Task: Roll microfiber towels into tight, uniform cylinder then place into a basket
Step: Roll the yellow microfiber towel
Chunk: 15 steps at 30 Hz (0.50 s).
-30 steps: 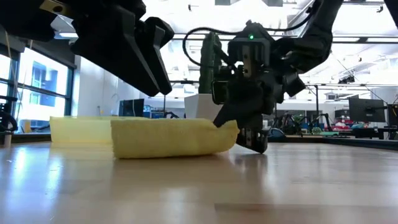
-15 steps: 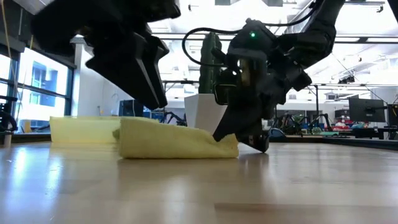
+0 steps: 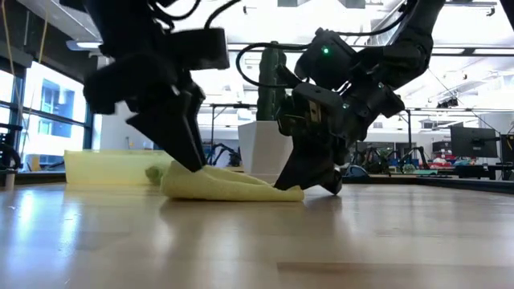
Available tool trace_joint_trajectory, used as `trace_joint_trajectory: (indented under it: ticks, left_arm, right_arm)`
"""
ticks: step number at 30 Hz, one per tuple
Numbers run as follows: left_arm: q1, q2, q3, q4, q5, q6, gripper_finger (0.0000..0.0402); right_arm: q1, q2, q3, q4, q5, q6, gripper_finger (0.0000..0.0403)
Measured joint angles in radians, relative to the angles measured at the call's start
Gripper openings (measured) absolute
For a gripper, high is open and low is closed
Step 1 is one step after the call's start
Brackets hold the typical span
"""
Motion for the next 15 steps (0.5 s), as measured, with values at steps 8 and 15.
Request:
trace_joint_trajectory:
  ticks: [8,15]
  left_arm:
    - [0.044,0.000,-0.092,0.113,0.135,-0.079,0.0129]
    - [0.043,-0.001,-0.137,0.160,0.144,-0.116,0.0129]
  right_arm:
    - [-0.001,0.001,-0.002,0.011,-0.004,-0.035,0.0001]
    - [-0.006,-0.013,-0.004,0.058,-0.043,-0.208,0.0058]
